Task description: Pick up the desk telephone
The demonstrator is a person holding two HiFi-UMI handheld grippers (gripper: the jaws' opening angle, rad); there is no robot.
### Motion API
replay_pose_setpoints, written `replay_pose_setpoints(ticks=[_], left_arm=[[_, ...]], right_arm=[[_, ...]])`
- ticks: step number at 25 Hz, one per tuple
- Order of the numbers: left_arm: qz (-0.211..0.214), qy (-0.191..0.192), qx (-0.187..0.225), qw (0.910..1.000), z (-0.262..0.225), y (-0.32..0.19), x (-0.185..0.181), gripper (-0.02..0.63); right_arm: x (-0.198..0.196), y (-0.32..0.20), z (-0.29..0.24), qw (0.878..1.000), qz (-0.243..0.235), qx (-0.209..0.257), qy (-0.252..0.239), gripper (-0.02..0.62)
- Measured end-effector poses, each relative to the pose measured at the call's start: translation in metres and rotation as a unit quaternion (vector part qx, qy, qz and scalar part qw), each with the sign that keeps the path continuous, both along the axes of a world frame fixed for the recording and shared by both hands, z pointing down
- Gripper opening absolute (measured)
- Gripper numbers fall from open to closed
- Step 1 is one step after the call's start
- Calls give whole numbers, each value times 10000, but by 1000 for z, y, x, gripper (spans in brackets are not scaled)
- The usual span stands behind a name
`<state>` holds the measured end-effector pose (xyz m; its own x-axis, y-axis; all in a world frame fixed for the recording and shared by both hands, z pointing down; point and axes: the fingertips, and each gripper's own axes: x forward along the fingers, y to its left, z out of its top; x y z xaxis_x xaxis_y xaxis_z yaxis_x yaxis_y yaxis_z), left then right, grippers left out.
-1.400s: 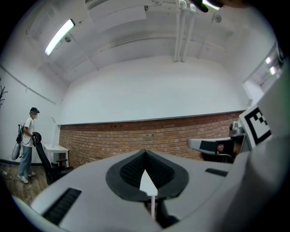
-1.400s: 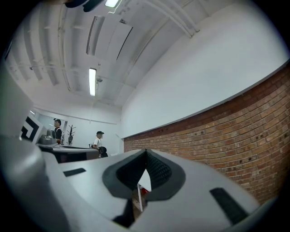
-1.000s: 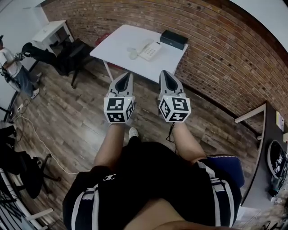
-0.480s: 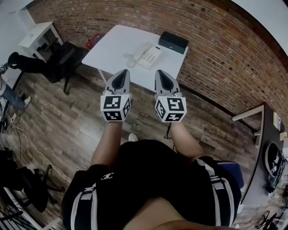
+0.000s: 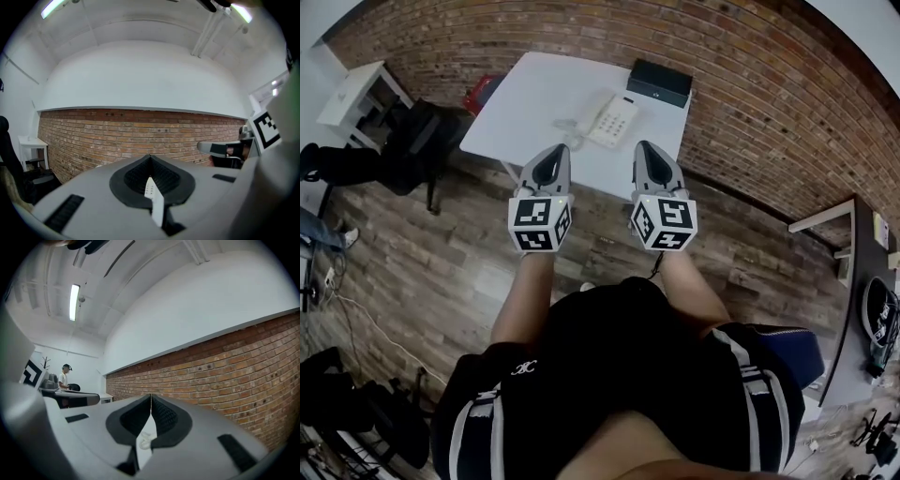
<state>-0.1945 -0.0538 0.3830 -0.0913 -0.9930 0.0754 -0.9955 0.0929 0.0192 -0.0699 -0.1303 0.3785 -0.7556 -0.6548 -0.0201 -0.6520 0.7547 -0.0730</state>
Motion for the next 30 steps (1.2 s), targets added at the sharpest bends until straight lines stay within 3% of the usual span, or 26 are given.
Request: replay_pose_setpoints(ticks=[4, 10, 23, 30], left_arm=[[157, 55, -133, 9998, 12, -15, -9, -2], [292, 26, -371, 9989, 32, -41, -20, -2], [588, 32, -521, 9969, 39, -146, -77, -2], [787, 318, -804, 9931, 61, -216, -107, -2]], right_arm=[[-6, -16, 10, 9998, 144, -161, 4, -1], [-14, -49, 38, 9961, 149, -847, -185, -2], [-51, -148, 70, 9917, 473, -1190, -123, -1], [-70, -206, 92, 9883, 625, -1389, 79, 0]])
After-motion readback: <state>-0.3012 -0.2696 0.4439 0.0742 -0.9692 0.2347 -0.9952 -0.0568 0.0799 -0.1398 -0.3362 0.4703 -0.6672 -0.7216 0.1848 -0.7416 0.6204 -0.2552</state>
